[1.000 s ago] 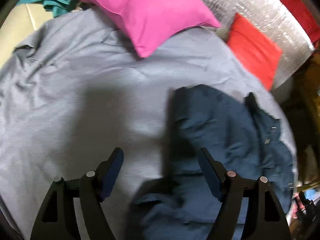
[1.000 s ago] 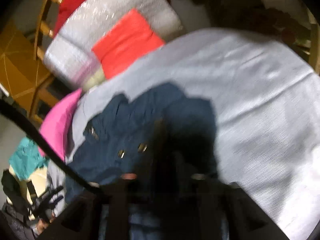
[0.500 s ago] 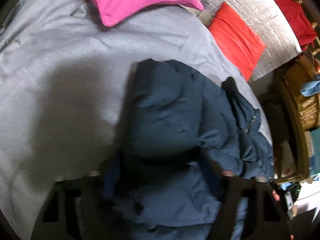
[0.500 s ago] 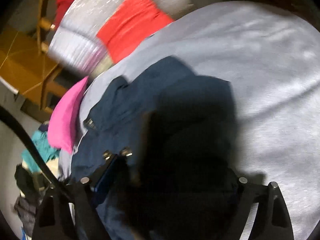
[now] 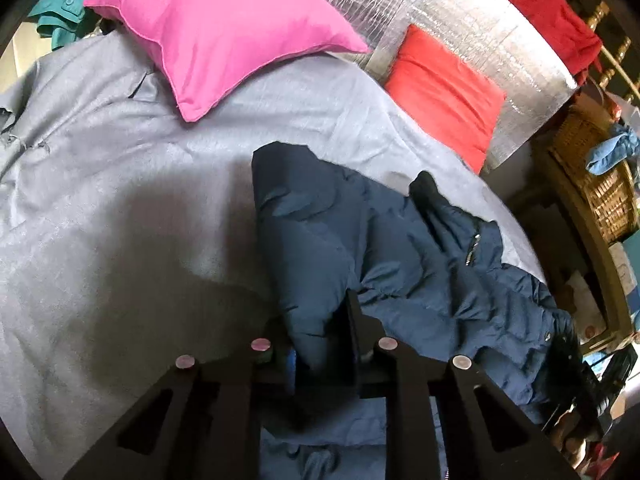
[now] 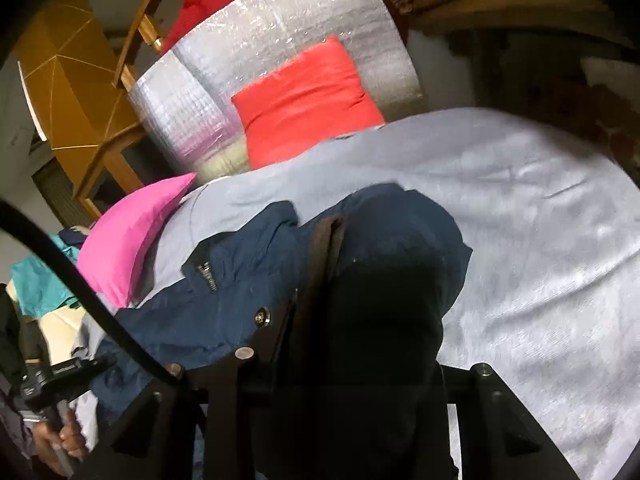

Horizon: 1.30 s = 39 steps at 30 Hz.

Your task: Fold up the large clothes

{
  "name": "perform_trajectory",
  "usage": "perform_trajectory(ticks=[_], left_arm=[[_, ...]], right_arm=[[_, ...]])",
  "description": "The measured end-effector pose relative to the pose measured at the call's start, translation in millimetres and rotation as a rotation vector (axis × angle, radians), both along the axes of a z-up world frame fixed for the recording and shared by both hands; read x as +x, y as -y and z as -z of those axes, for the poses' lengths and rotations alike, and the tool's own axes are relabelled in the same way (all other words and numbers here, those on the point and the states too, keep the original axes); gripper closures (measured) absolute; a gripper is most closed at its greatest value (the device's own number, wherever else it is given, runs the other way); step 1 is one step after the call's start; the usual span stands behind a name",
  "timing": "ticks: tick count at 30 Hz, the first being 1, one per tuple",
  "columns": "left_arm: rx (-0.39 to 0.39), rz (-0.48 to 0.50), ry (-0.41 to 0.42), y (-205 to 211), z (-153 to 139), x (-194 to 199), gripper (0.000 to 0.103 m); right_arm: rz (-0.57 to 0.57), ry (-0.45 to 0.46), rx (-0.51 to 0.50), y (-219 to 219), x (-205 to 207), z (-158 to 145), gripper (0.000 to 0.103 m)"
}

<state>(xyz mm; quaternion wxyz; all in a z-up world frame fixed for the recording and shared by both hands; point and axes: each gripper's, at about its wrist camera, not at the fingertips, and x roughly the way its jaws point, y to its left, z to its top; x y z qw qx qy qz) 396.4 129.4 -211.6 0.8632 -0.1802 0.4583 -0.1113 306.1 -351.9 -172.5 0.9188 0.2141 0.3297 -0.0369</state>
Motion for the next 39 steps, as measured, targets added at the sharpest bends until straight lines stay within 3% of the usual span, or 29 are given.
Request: perform_trajectory(ticks=[5,10,15,18,20,23,26,29,33,36,39], left_arm=[[0.067,0.008,-0.085,6,25,6,0.081],[0.079,-0.04,-0.156,-2,27,4,0.069],[0.143,-0.105,-0.099,-9,-6,-15,0.066],[0.065,-0.116,-0.025,-16,-31,-36,0.05],[-0.003,-0.082,-0.009,-9,-39,-51,0.038],[-0.096,-0.022,-0.067,5,-28,-62,0.034],[-0.199,-0.005,-0.193,16,6,-65,0.033],[-0.257,-0.027,-0.252,19,25,-65,0.033],[-0.348,-0.098,-0.246,15,38,-58,0.033],[-0.374,-0.136,-0.233,18,44,-49,0.033],[-0.473,-0.191,-0.252,13,60,-42,0.034]], right_arm=[[0.012,-0.125,0.081,15,12,36,0.061],[0.032,-0.174,0.125,27,0,24,0.044],[0.067,-0.115,0.2,47,-34,-10,0.044],[0.051,-0.046,0.241,44,-55,-29,0.036],[-0.018,-0.018,0.342,33,-65,-34,0.031],[-0.117,-0.027,0.492,4,-65,-28,0.03],[-0.147,-0.092,0.585,-22,-60,-4,0.03],[-0.118,-0.171,0.696,-35,-49,27,0.03],[-0.007,-0.21,0.791,-35,-41,58,0.03],[0.077,-0.199,0.82,-26,-36,73,0.03],[0.134,-0.149,0.838,-16,-34,74,0.03]])
